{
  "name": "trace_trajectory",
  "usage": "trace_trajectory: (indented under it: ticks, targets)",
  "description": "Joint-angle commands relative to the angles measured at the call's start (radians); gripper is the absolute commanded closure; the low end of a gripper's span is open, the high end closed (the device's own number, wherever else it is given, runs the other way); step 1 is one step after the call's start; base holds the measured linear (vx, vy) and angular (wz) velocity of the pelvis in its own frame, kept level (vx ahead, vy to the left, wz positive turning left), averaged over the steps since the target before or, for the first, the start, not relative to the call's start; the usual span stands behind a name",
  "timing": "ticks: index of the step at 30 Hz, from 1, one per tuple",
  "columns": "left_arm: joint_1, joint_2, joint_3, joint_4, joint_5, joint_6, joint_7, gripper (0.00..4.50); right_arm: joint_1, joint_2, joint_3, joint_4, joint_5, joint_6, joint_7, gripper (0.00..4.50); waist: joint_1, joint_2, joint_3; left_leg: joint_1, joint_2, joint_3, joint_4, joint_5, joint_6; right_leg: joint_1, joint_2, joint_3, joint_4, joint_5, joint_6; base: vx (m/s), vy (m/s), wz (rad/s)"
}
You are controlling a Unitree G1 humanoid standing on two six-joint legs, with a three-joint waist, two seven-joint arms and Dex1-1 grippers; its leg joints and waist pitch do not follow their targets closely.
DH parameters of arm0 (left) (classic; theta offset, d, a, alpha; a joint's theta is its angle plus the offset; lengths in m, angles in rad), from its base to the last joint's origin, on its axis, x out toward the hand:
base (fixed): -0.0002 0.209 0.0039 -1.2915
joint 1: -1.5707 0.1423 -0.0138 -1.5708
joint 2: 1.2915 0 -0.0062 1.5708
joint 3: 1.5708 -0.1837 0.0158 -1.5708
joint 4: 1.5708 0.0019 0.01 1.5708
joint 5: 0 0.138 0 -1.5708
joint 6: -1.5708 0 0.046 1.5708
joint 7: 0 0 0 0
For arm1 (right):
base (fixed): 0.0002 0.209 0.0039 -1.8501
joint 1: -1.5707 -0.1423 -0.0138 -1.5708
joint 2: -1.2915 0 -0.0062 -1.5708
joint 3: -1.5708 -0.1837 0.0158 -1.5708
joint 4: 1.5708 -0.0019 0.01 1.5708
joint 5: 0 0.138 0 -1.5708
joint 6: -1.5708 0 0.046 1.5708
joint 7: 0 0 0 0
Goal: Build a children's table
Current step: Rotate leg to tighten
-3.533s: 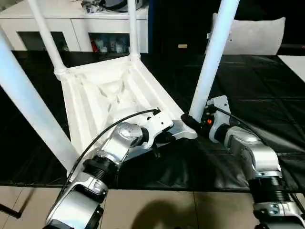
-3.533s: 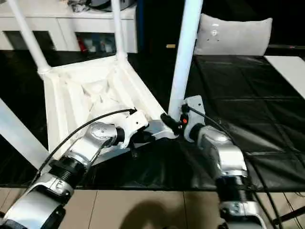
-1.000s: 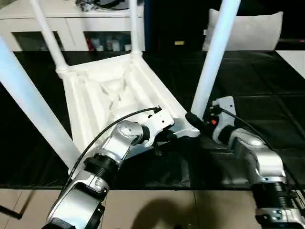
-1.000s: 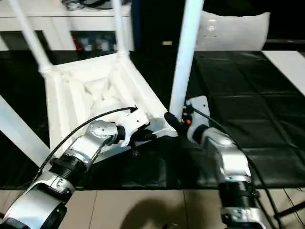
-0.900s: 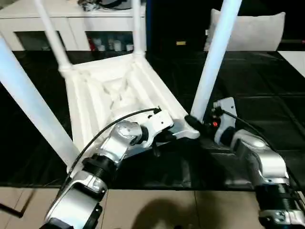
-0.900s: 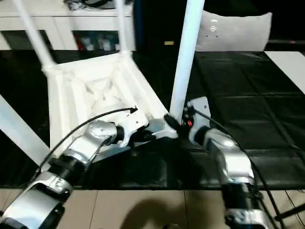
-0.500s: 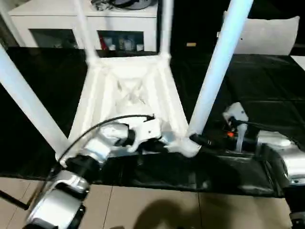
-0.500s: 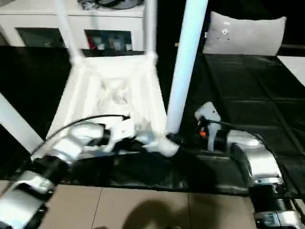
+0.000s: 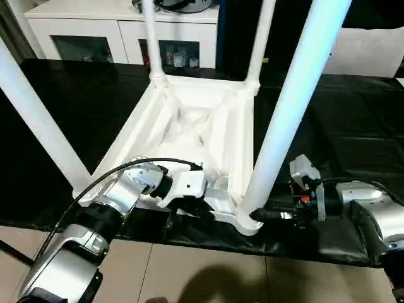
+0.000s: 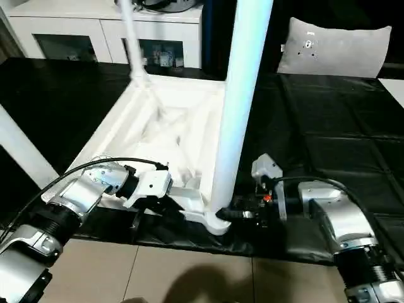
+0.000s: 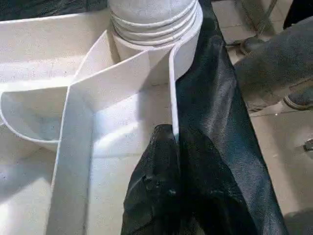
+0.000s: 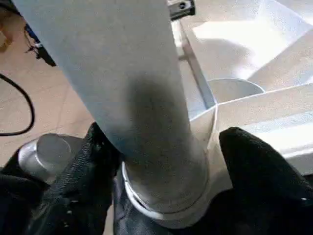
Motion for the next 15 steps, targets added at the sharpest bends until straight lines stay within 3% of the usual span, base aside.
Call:
trace_trajectory:
  ticks: [1,6,10,15]
  targets:
    - [0.005,-0.012,-0.041,-0.040,-0.002,-0.026,-0.060,4.50,-0.008,0.006,0.000,-0.007,0.011,-0.009,0.000,1.35,-0.002,-0.021,-0.069,-0.005,0.060,-0.013,-0.063,-0.067,0.109,0.068,-0.077,0.068,-0.066,-0.285,-0.128,0.000,0.000,0.00]
    - [0.007,-0.011,-0.043,-0.036,-0.002,-0.030,-0.063,4.50,-0.007,0.006,0.011,-0.012,0.031,0.012,0.024,1.96,0.001,-0.021,-0.070,-0.005,0.060,-0.012,-0.062,-0.057,0.114,0.068,-0.077,0.069,-0.064,-0.273,-0.129,0.000,0.000,0.00]
    - [0.012,-0.006,-0.042,-0.041,-0.005,-0.022,-0.064,4.50,-0.002,0.010,0.001,-0.024,0.056,0.035,0.033,2.20,0.001,-0.021,-0.070,-0.006,0.059,-0.013,-0.062,-0.055,0.111,0.069,-0.077,0.068,-0.064,-0.280,-0.125,0.000,0.000,0.00]
    - [0.020,-0.027,-0.007,-0.052,-0.008,0.082,0.021,4.50,0.017,0.049,-0.027,-0.084,0.100,0.116,-0.034,2.30,0.000,-0.021,-0.068,-0.004,0.063,-0.014,-0.065,-0.054,0.103,0.067,-0.076,0.069,-0.064,-0.286,-0.122,0.000,0.000,0.00]
